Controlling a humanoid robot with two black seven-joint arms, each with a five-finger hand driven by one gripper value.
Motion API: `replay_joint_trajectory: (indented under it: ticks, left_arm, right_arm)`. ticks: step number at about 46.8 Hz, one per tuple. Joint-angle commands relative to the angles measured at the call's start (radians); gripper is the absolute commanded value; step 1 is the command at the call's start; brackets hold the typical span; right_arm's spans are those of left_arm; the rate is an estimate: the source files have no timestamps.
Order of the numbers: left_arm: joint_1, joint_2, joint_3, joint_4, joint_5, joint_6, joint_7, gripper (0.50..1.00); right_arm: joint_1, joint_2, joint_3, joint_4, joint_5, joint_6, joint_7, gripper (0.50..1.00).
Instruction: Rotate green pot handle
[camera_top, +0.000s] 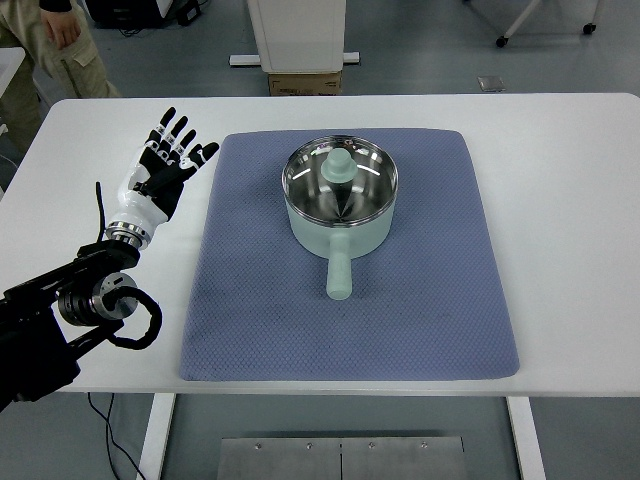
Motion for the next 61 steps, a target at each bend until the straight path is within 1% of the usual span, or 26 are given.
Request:
replay_joint_trajectory:
  ticks: [1, 21, 26, 54, 61]
  left_arm:
    - [0.0, -0.001, 0.0, 0.0, 0.0, 0.0, 0.0, 1.0]
    - [0.003, -0.002, -0.002, 0.0, 0.0, -0.002, 0.0, 1.0]
    - [0.006, -0.002, -0.004, 0.0, 0.0, -0.015, 0.0, 1.0]
    - [0.008, -0.004, -0.022, -0.002, 0.0, -0.021, 0.0, 1.0]
    - [0.008, -0.004, -0.022, 0.0, 0.04, -0.034, 0.0, 1.0]
  right_arm:
    - [0.0, 0.0, 0.001, 0.0, 0.0, 0.0, 0.0, 1.0]
    - [0.0, 0.0, 0.001, 0.0, 0.0, 0.0, 0.0, 1.0]
    - [0.0, 0.0, 0.001, 0.0, 0.0, 0.0, 0.0, 1.0]
    - [0.0, 0.0, 0.001, 0.0, 0.0, 0.0, 0.0, 1.0]
    - [0.0, 0.0, -0.002, 0.0, 0.0, 0.0, 0.0, 1.0]
